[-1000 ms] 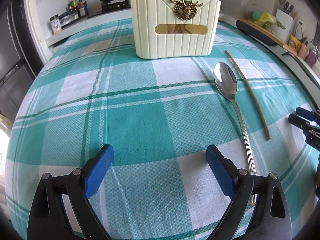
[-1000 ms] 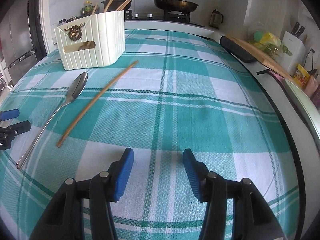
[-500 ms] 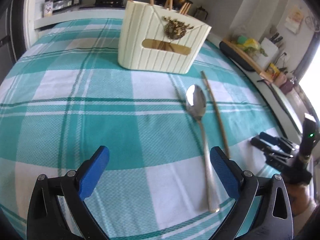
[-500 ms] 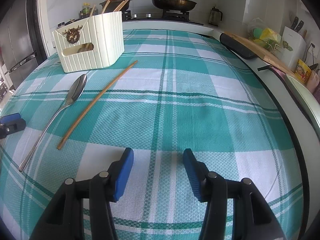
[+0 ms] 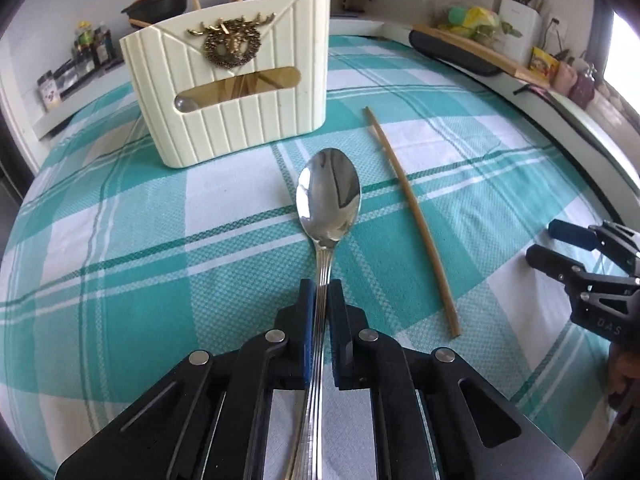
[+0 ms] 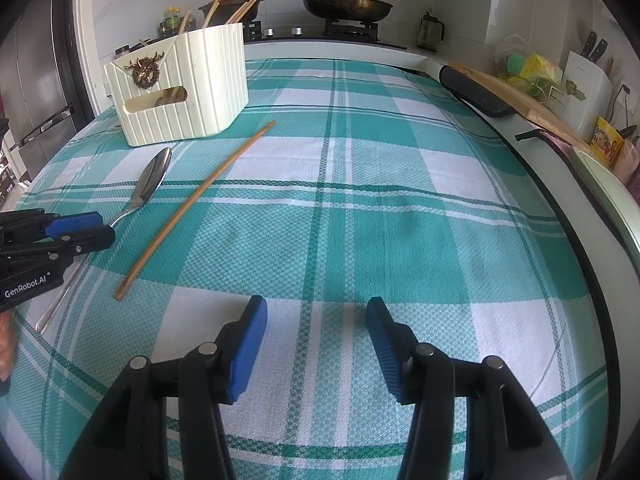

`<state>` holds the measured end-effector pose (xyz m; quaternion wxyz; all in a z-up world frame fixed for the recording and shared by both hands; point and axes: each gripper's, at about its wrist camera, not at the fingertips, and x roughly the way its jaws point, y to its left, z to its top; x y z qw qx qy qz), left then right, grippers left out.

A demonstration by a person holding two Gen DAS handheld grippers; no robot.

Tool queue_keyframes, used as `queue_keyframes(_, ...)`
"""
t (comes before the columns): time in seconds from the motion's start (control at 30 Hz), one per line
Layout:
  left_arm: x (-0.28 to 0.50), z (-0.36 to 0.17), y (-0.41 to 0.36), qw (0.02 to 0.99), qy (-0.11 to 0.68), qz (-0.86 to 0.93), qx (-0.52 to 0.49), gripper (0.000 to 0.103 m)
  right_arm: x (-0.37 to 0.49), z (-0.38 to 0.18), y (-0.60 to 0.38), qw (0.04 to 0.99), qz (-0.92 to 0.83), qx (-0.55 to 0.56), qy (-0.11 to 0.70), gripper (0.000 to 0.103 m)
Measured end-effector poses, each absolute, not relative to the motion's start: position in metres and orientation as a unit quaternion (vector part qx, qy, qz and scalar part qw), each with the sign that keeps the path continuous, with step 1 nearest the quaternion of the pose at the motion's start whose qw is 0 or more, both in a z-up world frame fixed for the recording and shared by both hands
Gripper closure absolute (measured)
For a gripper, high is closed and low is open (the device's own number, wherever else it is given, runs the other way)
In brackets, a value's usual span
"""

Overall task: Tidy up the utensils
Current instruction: 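Close the left tool on the last silver spoon while the right tool grasps the last chopstick, then lift the spoon in the left tool over the holder while the right tool carries its chopstick there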

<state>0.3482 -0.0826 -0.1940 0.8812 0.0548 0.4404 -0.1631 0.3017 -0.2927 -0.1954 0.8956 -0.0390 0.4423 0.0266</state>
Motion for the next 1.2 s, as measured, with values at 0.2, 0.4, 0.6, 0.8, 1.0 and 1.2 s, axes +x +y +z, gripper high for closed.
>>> queue_keyframes(0.2, 0.329, -0.196, -0.038, 0.898, 0.435, -0.066, 0.002, 0.098, 0.302, -0.195, -0.293, 0.896, 0.027, -0.039, 0.442, 0.050)
queue_keyframes(0.4, 0.310, -0.196, 0.002, 0.894, 0.444, -0.026, -0.045, 0.087, 0.302, -0.195, -0.292, 0.895, 0.024, -0.038, 0.443, 0.050)
queue_keyframes(0.6, 0.302, -0.195, 0.005, 0.900, 0.435, -0.023, -0.033, 0.025, 0.313, -0.174, -0.254, 0.884, 0.096, 0.018, 0.458, 0.050)
queue_keyframes(0.8, 0.300, -0.200, 0.001, 0.896, 0.443, -0.023, -0.011, 0.024, 0.353, -0.187, -0.189, 0.864, 0.122, -0.032, 0.488, 0.051)
queue_keyframes(1.0, 0.288, -0.198, 0.013, 0.894, 0.447, -0.037, -0.017, 0.024, 0.340, -0.191, -0.202, 0.868, 0.075, -0.047, 0.488, 0.094)
queue_keyframes(1.2, 0.279, -0.195, 0.021, 0.890, 0.453, -0.048, -0.020, 0.024, 0.290, -0.188, -0.237, 0.860, 0.056, -0.045, 0.506, 0.097)
